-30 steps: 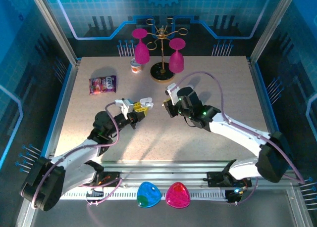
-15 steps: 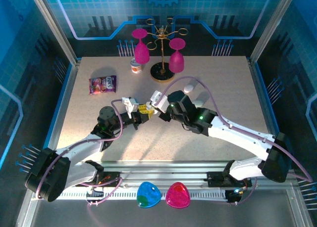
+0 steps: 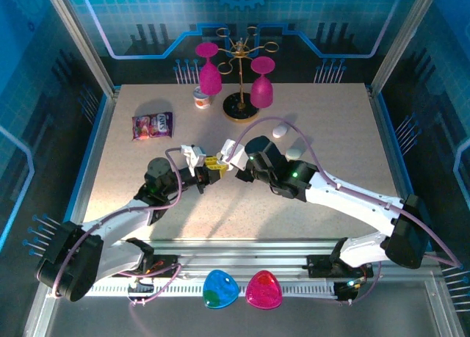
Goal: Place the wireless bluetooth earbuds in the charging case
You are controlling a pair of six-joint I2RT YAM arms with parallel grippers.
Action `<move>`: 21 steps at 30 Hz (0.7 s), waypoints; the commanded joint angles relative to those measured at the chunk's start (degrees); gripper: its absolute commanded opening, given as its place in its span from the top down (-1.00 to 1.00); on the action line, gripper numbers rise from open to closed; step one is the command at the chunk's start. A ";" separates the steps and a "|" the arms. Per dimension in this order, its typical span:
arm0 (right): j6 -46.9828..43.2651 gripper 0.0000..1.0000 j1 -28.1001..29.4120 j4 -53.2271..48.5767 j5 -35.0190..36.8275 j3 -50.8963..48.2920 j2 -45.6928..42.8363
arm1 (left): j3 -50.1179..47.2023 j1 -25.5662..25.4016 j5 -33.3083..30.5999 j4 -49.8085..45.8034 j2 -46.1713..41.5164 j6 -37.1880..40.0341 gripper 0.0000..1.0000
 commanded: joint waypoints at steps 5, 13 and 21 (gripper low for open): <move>-2.35 0.78 0.67 -2.89 -2.03 0.85 -1.68 | 1.66 -0.22 1.72 0.96 -1.04 0.97 0.92; -3.39 0.78 0.64 -5.10 -4.85 1.54 -1.32 | 1.95 -0.21 2.55 1.80 -0.18 1.14 0.92; -3.79 0.76 0.66 -5.05 -7.26 2.06 -0.15 | 2.27 -0.38 3.97 2.62 -0.08 0.73 0.93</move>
